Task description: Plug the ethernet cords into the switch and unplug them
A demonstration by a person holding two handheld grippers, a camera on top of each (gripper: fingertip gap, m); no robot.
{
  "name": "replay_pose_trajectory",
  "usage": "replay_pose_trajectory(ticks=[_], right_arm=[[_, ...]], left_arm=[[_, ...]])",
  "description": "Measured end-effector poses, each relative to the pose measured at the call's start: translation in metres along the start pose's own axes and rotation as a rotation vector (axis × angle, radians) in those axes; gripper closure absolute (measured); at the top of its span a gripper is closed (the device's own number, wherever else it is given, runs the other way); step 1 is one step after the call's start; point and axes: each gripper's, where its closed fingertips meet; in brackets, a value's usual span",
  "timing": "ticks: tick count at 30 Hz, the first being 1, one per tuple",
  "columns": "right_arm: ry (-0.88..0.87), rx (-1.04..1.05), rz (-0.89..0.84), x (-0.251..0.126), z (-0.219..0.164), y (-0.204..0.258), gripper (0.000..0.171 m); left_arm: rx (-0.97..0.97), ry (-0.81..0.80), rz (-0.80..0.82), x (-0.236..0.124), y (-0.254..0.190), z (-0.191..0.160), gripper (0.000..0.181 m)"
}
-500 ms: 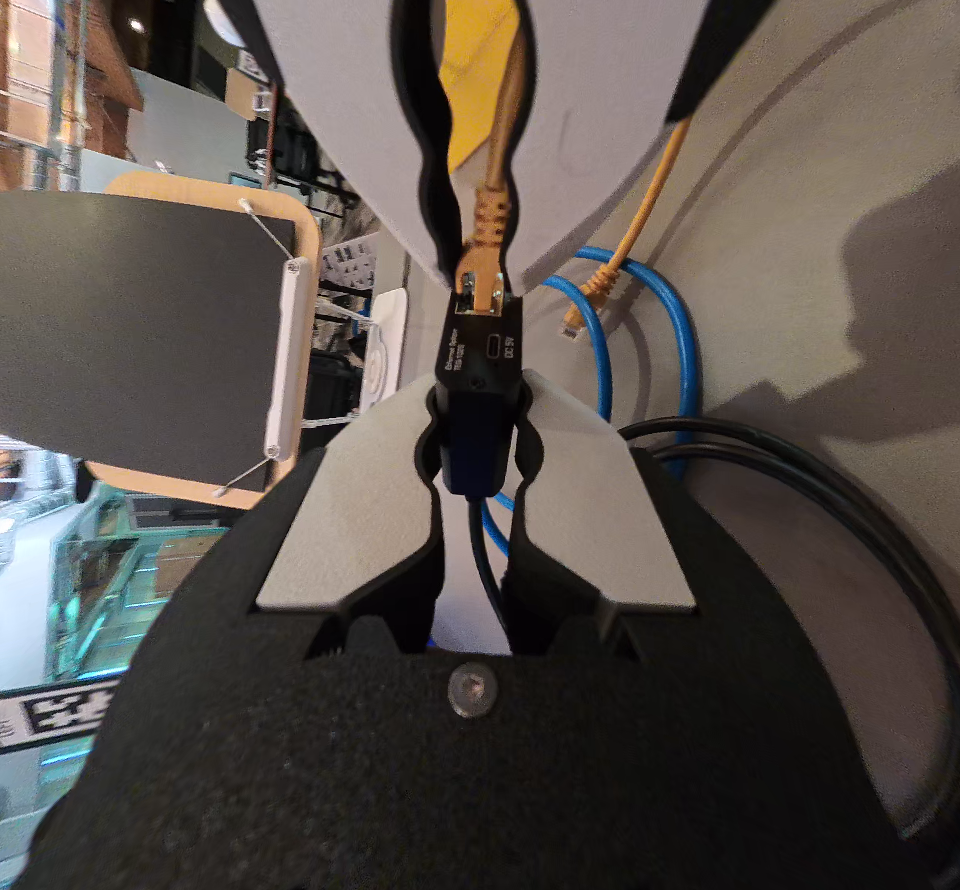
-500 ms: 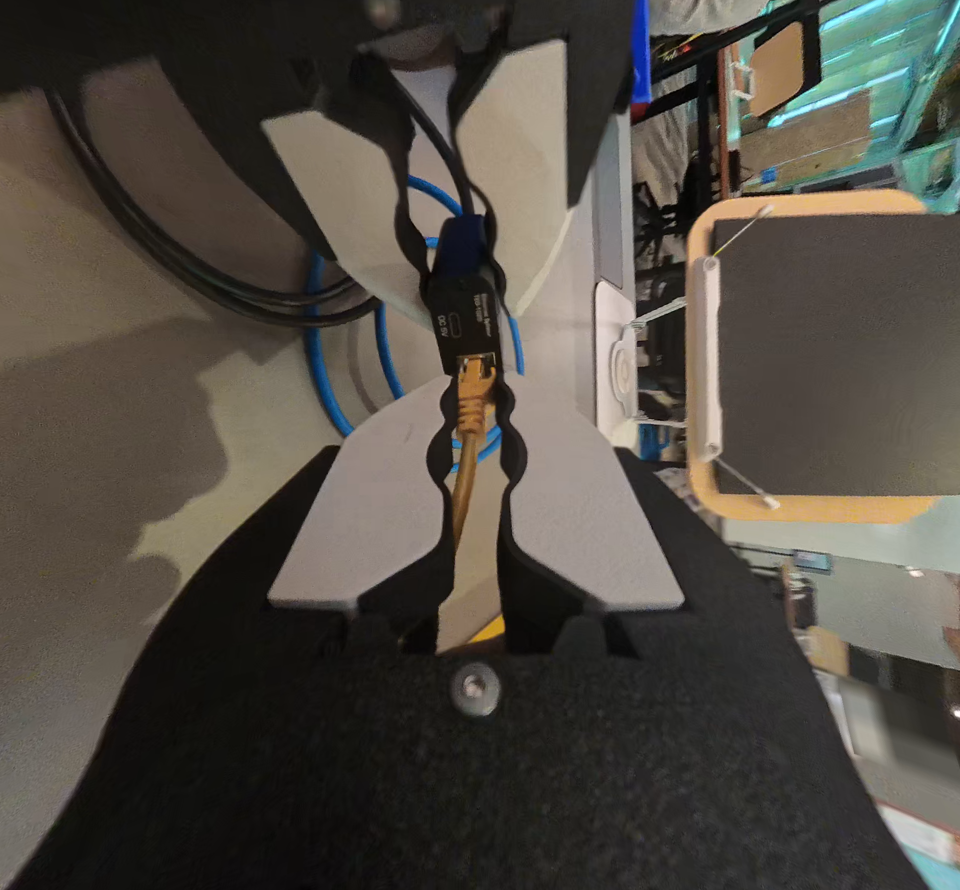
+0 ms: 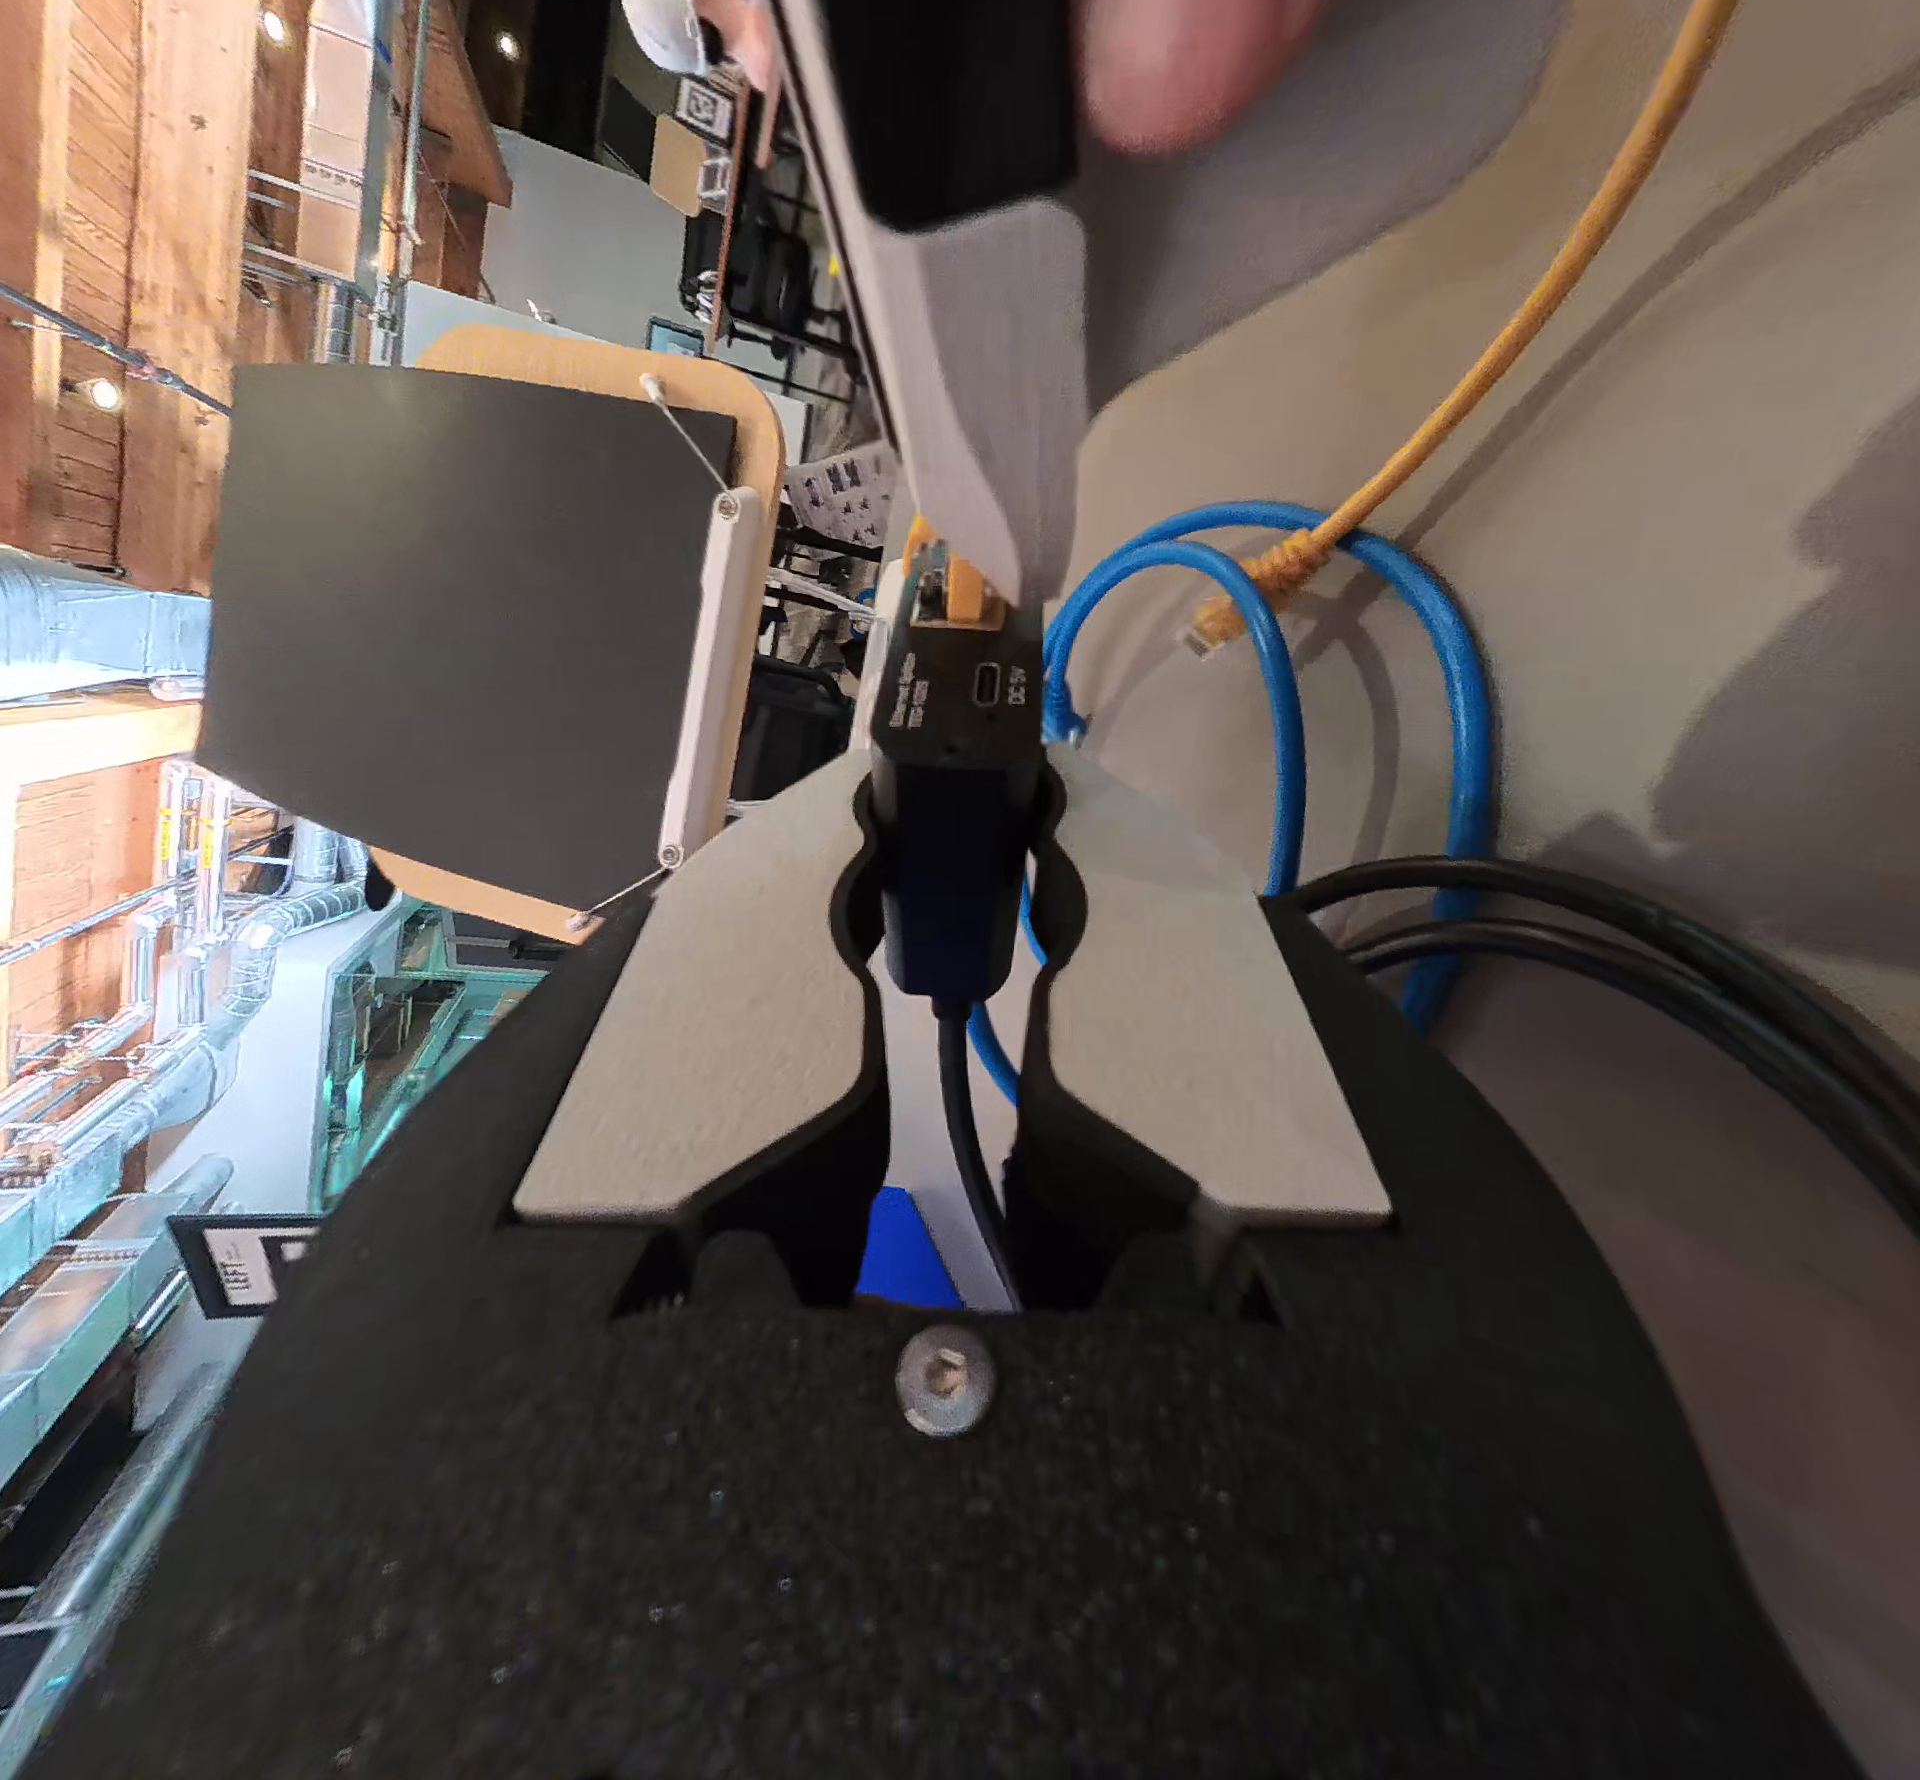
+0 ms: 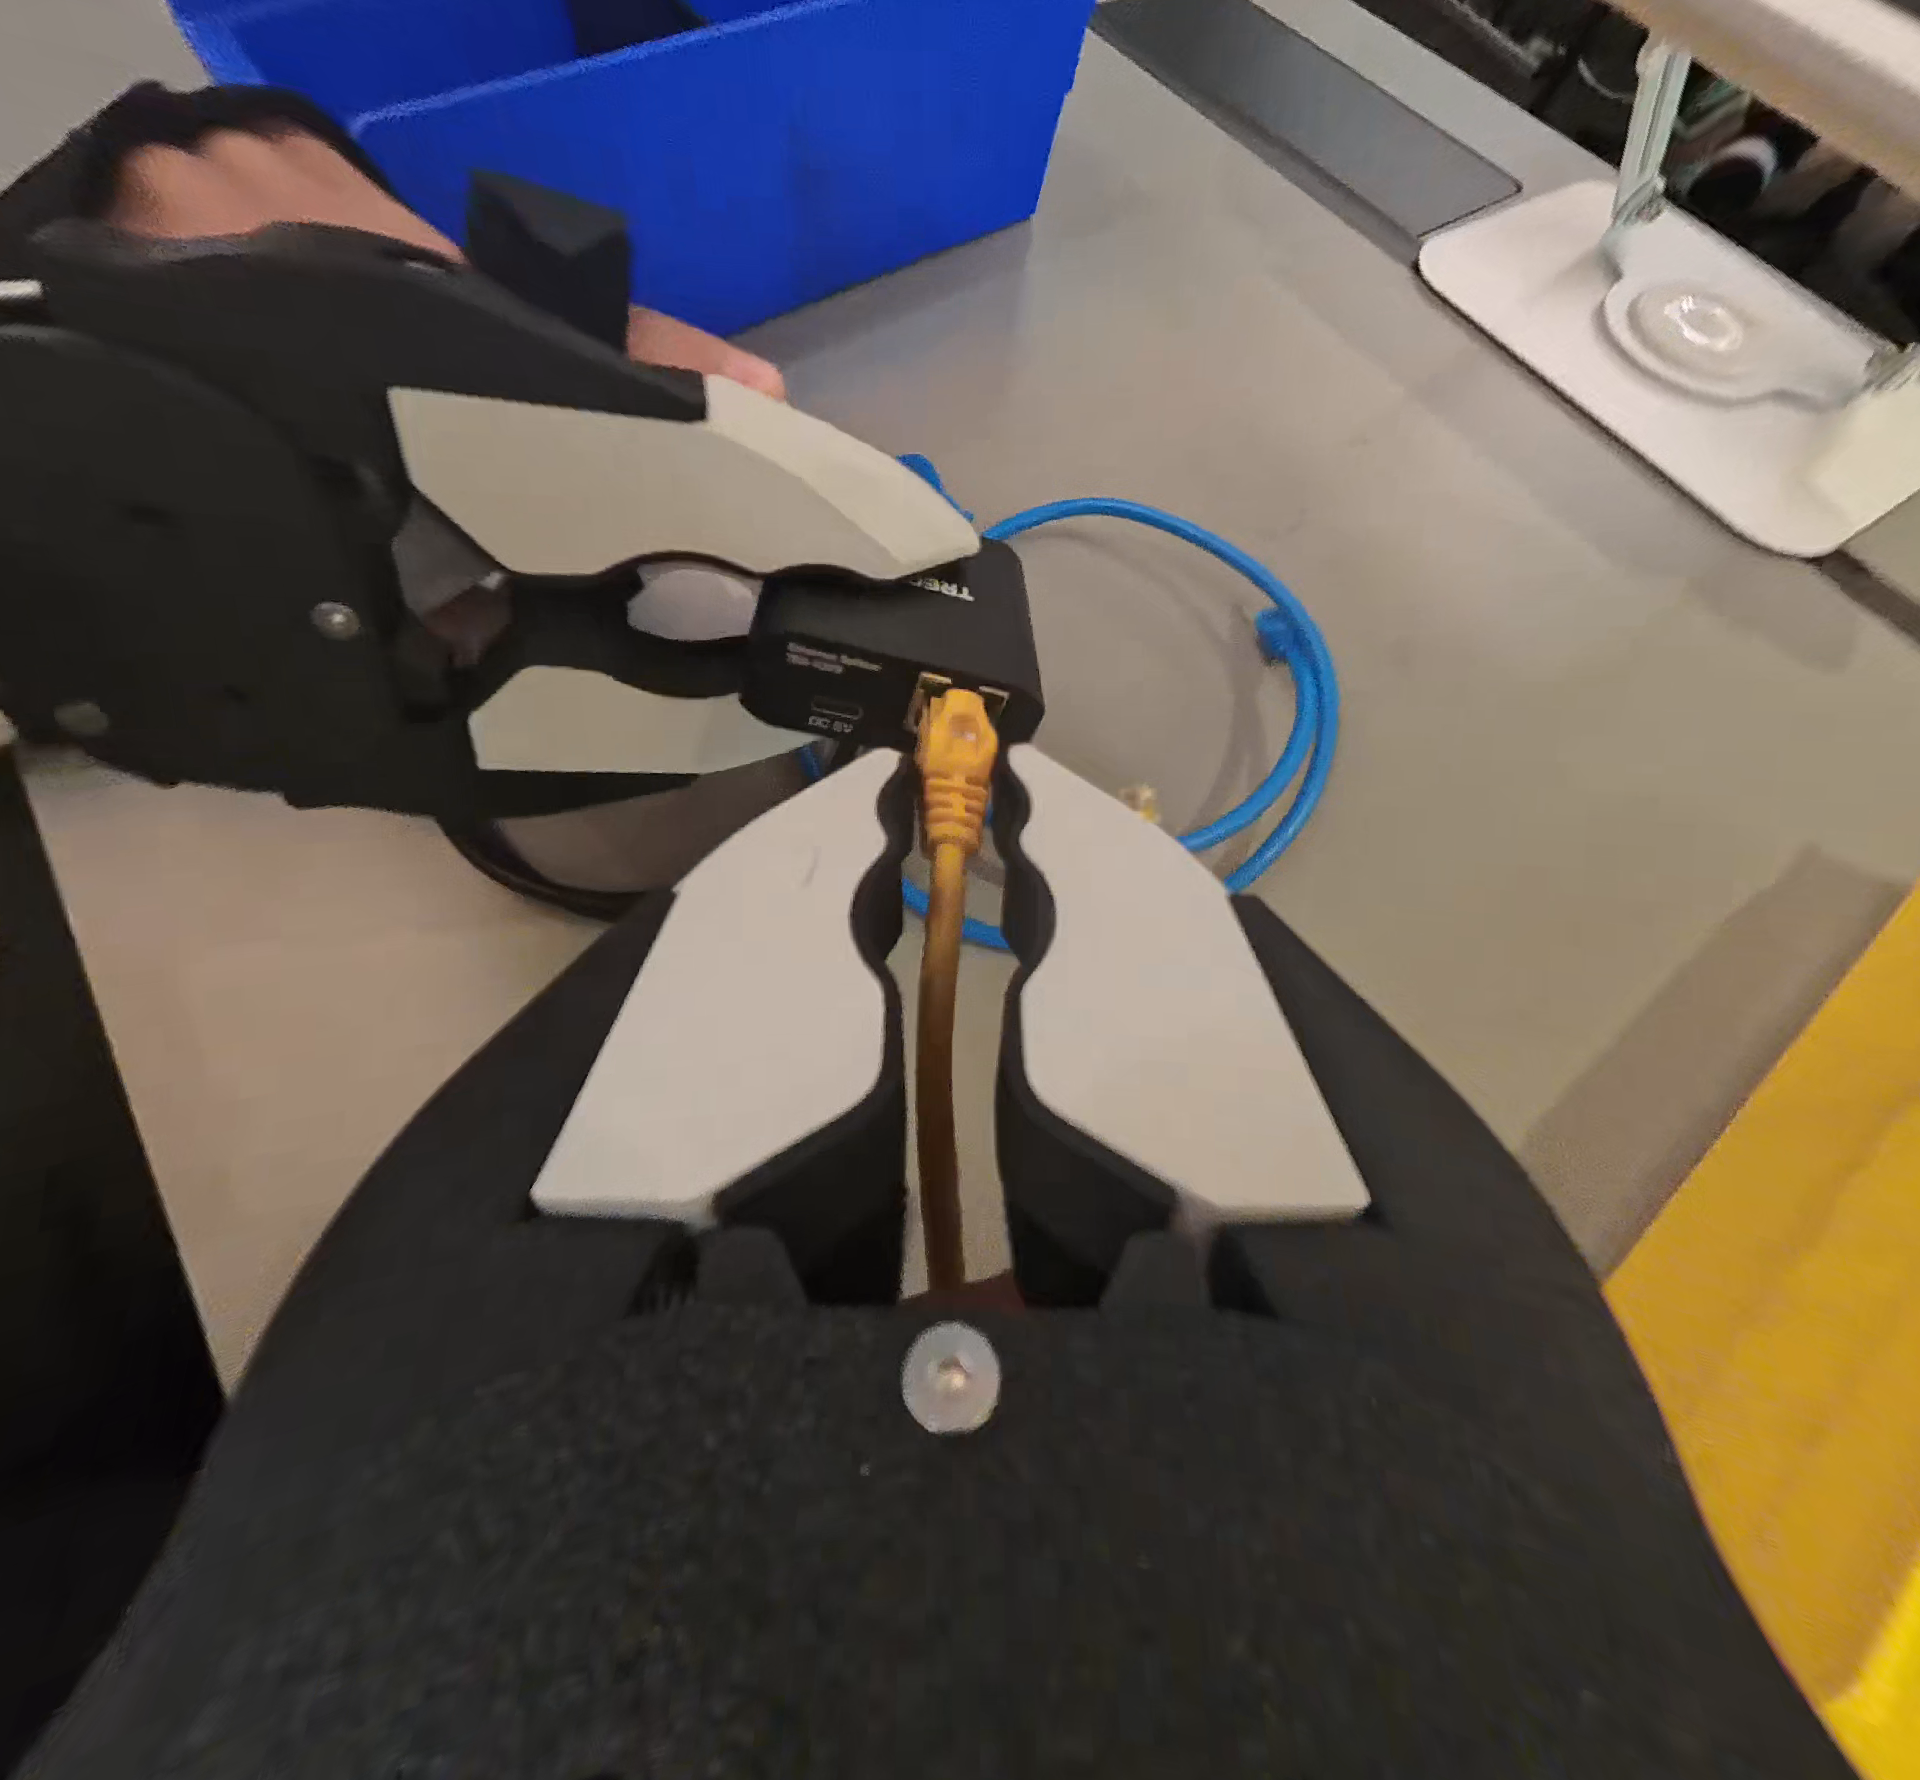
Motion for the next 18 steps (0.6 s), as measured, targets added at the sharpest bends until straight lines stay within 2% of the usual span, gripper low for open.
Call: replay_pose_trajectory(ticks=[12, 16, 18], right_arm=[[-0.152, 0.196, -0.036, -0.005, -0.009, 0.002, 0.159], [-0.126, 0.12, -0.046, -0.005, -0.014, 0.008, 0.159], [-0.109, -0.02, -0.018, -0.007, -0.012, 0.012, 0.158]], left_arm=[[-0.064, -0.029, -0.041, 0.006, -0.01, 0.002, 0.155], [-0.005, -0.046, -0.074, 0.003, -0.016, 0.003, 0.156], [-0.006, -0.06, -0.113, -0.002, -0.015, 0.004, 0.157]])
Point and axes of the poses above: each gripper's, where its closed fingertips meet, x out along the fingers, z out of its top, y = z × x across the jaws, and after that the axes turned 9 degrees about -y, right-handed
